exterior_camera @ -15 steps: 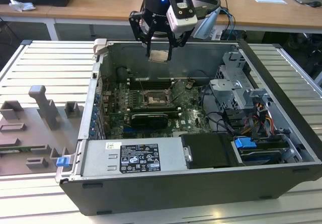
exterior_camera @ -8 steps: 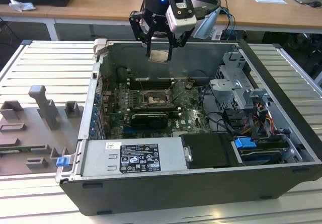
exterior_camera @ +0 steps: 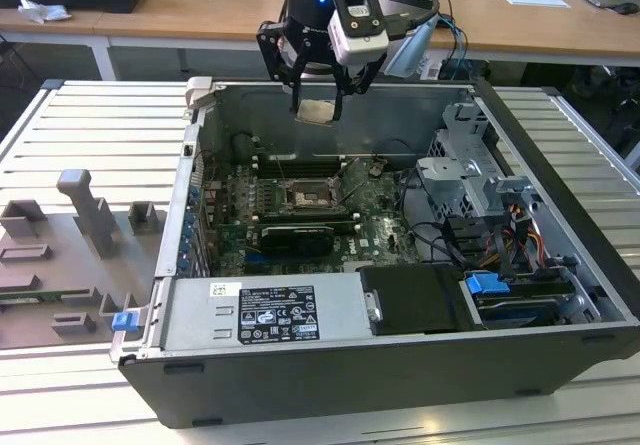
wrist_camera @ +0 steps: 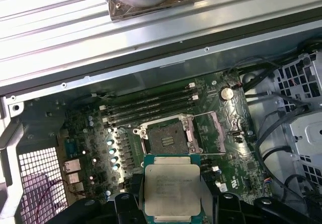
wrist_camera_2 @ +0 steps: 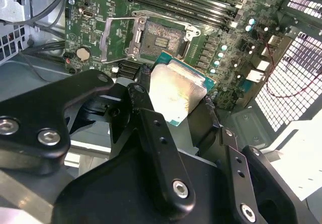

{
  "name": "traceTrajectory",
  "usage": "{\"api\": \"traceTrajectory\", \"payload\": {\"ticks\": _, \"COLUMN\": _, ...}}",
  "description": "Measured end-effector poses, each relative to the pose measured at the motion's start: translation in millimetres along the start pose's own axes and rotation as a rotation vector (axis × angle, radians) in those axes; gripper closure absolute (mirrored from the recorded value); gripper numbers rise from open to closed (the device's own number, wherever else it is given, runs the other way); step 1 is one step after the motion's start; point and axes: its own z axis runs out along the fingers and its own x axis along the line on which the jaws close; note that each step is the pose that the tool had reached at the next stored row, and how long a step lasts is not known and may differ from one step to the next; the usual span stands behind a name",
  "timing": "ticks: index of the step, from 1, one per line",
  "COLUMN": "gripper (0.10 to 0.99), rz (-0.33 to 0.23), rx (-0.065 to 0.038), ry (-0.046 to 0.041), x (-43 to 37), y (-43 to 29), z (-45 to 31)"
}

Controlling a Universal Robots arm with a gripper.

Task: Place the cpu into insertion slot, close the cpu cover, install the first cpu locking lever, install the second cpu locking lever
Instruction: 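Place the cpu into insertion slot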

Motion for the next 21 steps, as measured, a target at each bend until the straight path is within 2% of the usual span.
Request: {"api": "traceTrajectory", "payload": {"ticks": 21, "gripper": 0.545, "rz": 0.055, "rx": -0.001, "ry": -0.0049, "x": 0.0, "y": 0.0, "z": 0.0}}
